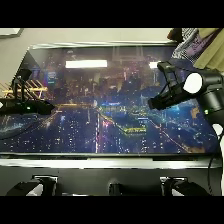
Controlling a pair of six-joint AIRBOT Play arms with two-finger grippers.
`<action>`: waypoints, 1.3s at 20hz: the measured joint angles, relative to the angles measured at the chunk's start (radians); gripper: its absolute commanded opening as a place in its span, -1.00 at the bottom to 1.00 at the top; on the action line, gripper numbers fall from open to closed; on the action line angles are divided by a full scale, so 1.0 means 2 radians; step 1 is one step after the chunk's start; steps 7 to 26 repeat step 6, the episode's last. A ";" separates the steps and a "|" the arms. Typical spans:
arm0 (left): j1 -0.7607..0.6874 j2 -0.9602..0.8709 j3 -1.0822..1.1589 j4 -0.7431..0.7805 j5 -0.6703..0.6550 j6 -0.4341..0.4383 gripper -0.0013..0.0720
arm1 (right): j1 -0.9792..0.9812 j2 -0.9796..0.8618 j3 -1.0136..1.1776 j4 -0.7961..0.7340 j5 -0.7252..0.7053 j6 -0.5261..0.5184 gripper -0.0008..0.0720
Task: Fold the clothes and pants, and hang the long-sleeved shirts on hangers.
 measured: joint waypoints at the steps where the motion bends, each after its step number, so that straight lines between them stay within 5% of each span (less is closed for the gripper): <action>1: 0.000 0.000 0.000 0.001 0.000 0.000 -0.90 | 0.000 0.000 0.000 0.000 0.001 0.000 -0.93; 26: 0.000 0.000 0.000 0.002 -0.001 0.000 -0.90 | 0.001 0.000 -0.001 -0.002 0.001 0.002 -0.93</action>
